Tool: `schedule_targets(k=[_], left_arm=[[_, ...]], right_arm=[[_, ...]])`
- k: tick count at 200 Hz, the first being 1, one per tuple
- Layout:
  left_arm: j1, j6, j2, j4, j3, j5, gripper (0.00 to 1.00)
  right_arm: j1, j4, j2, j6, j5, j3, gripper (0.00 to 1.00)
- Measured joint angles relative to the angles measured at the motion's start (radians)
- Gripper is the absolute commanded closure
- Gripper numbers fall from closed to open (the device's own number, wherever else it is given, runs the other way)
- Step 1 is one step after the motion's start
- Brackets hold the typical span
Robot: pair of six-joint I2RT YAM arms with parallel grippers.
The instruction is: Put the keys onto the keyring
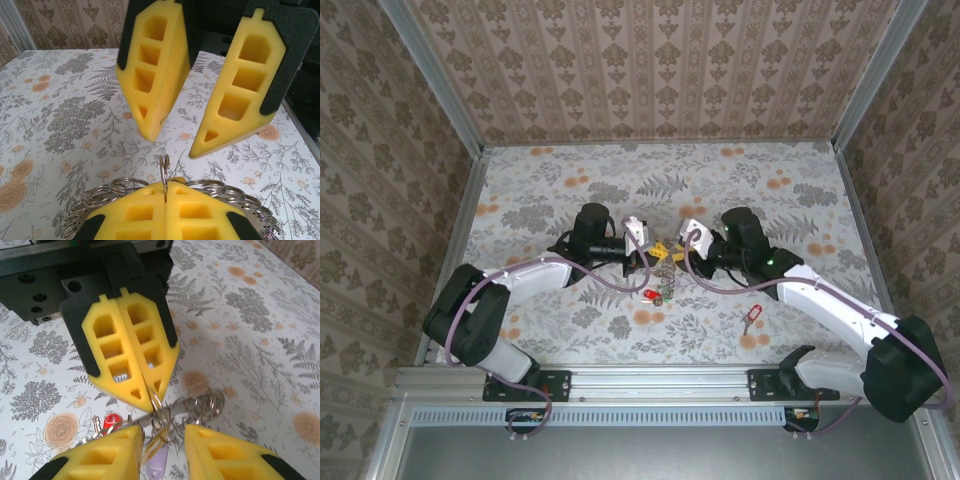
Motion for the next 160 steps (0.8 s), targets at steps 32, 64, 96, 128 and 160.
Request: schedule_targets(k=[32, 64, 96, 128, 160], left_arm=[[0.000, 0.000, 0.000, 0.000, 0.000, 0.008, 1.00], [0.000, 0.000, 0.000, 0.000, 0.000, 0.013, 1.00], [0.000, 0.000, 0.000, 0.000, 0.000, 0.013, 1.00], [0.000, 0.000, 0.000, -0.001, 0.000, 0.011, 1.00], [0.000, 0.000, 0.000, -0.001, 0.000, 0.010, 1.00]], right_arm=[[0.000, 0.018, 0.033, -0.039, -0.027, 0.011, 0.73], [-0.006, 0.027, 0.047, -0.061, -0.037, 0.012, 0.83], [-0.010, 0.021, 0.049, -0.073, -0.045, 0.012, 0.83], [-0.013, 0.004, 0.049, -0.095, -0.045, 0.013, 0.91], [-0.016, -0.018, 0.049, -0.113, -0.052, 0.025, 0.99]])
